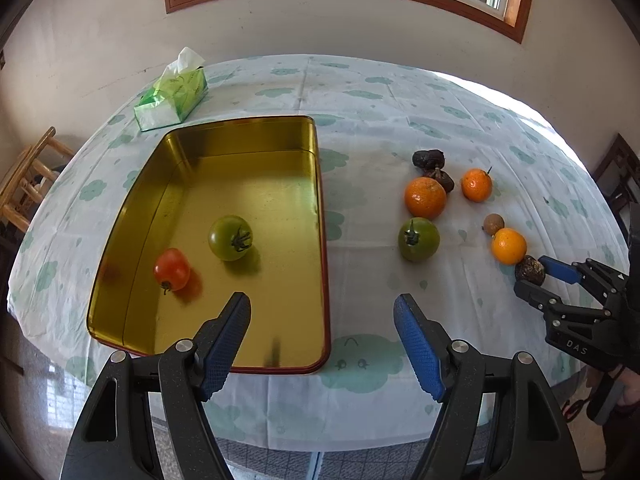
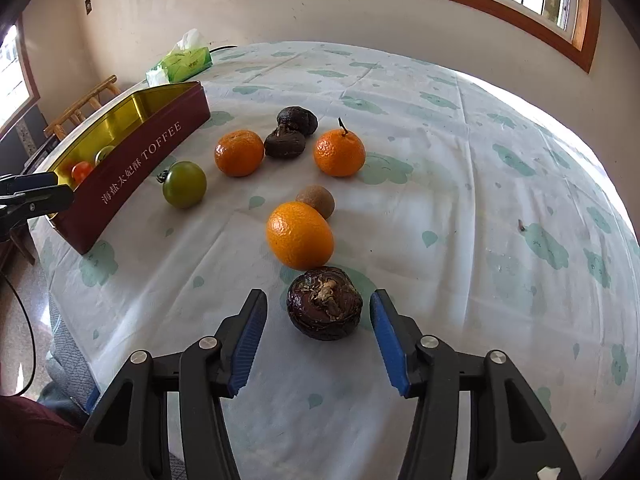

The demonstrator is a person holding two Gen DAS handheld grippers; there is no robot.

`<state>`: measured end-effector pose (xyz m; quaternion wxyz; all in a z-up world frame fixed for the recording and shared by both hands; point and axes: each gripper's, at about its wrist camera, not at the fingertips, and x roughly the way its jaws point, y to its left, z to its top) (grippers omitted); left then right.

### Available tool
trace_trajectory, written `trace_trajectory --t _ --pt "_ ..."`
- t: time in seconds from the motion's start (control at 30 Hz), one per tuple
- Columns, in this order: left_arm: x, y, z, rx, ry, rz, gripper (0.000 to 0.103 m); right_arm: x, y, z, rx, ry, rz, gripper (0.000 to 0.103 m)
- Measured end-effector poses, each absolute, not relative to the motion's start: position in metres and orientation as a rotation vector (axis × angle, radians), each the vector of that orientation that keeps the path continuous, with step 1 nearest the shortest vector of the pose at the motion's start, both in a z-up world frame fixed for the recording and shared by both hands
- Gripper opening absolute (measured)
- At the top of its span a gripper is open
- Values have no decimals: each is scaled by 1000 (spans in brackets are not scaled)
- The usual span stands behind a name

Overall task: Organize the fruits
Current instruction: 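Grasp the dark mangosteen with the right tool while the left tool grasps the green tomato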

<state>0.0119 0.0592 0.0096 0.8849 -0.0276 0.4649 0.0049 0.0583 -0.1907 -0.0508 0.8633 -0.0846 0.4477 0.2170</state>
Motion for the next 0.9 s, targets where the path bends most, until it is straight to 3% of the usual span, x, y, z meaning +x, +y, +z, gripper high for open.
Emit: trace_trajectory --t 0.27,0.63,0.9 --pt "26 31 2 -36 995 -44 74 56 -191 -56 -188 918 459 36" --pt "38 1 20 34 947 -69 74 95 -244 -51 -94 892 294 35" --pt "64 -7 2 -62 1026 -115 73 146 -255 -59 -41 902 236 35"
